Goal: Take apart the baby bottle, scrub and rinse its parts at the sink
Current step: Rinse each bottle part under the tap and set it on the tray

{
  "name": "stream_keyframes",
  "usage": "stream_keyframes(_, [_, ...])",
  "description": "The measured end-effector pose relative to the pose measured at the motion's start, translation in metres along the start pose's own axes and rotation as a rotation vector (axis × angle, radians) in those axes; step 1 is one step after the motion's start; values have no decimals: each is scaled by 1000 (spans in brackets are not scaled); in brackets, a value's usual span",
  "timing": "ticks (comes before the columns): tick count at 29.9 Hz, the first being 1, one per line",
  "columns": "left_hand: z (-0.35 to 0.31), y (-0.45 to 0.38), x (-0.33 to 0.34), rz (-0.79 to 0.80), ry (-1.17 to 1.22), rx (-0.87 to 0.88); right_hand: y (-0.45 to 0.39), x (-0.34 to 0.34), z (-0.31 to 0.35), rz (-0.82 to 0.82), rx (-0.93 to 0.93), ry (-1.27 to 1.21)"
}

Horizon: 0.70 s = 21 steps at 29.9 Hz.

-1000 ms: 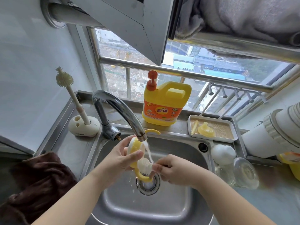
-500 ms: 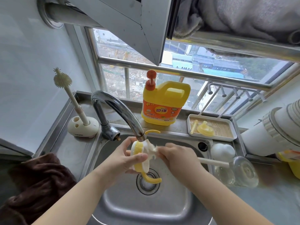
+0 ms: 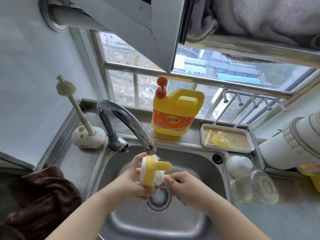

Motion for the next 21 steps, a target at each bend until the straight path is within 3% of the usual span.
stream_keyframes(3, [-1,3,2,133,386,-19,-1,-5,2,28,-25,36])
stream_keyframes(5, [-8,3,4,171,524,-37,1,-8,1,29,-28,107])
stream_keyframes(8, [-13,-2,6,29,393,-86,5,-5,8,33,-55,243])
stream_keyframes(11, [-12,-4,8,-82,212,-117,9,-13,25,-17,-153,605])
stream_keyframes(14, [-12,-3,9,-69,230,-129,7,-27,45,-309,-391,1078])
stream_keyframes(15, [-13,-3,6,-62,235,-118,6,-29,47,-377,-429,1135])
stream_keyframes(18, [-18,-7,-3,-60,224,-63,7,-19,45,-417,-475,1146])
stream_keyframes(19, [-18,-8,-7,-74,220,-52,5,-16,41,-365,-448,1057])
stream_keyframes(21, [-20,-8,-11,-110,228,-16,2,-6,28,-108,-303,784])
Point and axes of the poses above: each hand's wrist, its own y-axis away from the middle knuckle, its own x-axis out of the palm, z = x × y, the point moved 6 cm from there along -y, towards the middle knuckle, and after that the axes turned 5 degrees about -y, right-handed, at the moved point
